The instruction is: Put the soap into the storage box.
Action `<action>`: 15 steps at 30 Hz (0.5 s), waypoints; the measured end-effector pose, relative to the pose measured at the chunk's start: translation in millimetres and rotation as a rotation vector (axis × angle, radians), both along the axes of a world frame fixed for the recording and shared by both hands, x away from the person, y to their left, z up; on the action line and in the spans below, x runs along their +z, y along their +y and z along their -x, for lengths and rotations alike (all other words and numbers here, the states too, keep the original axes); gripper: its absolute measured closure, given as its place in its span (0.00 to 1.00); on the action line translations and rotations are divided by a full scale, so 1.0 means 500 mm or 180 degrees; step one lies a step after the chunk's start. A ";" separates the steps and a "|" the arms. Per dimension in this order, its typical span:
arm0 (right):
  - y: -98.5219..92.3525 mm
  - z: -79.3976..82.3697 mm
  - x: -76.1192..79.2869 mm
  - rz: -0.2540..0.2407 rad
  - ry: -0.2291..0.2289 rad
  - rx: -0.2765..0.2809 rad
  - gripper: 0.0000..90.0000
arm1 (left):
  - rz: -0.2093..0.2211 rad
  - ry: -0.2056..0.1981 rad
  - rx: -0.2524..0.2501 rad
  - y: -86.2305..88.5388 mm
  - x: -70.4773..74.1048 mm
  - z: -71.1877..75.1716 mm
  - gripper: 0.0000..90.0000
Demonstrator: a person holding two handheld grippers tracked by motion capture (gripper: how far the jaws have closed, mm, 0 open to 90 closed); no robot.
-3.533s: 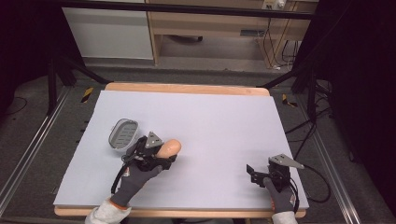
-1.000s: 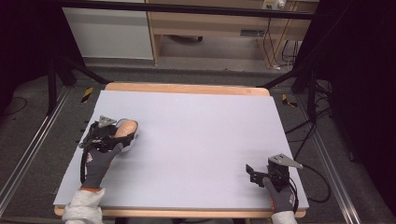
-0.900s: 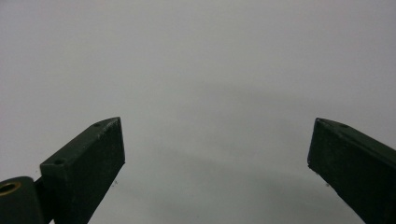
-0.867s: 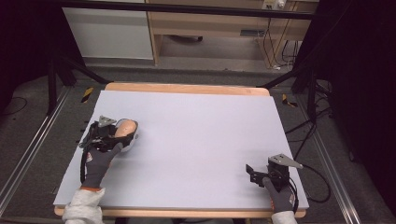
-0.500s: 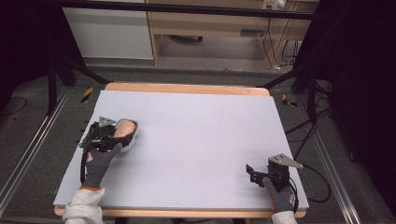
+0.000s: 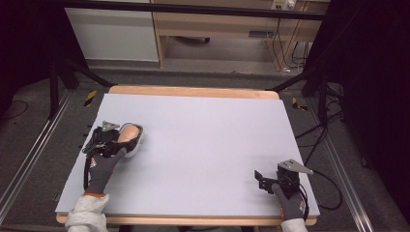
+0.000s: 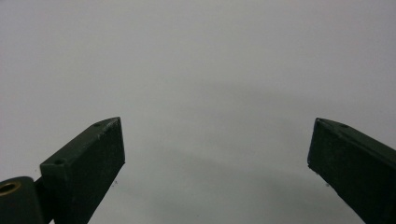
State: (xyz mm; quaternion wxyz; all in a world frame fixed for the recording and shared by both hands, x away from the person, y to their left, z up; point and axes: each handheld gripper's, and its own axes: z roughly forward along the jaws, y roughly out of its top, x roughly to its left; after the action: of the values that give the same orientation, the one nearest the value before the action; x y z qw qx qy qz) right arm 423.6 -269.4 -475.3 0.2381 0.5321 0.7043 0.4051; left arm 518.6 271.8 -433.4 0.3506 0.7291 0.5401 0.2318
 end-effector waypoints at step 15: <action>0.000 0.000 0.000 0.0007 -0.0004 0.0008 0.05 | -0.0030 -0.0019 0.0014 -0.004 0.001 0.001 0.33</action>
State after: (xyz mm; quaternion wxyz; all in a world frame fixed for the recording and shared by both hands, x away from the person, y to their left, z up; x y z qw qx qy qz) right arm 423.7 -269.2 -475.4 0.2386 0.5308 0.7052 0.4050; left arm 517.9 269.9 -433.1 0.3483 0.7289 0.5396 0.2373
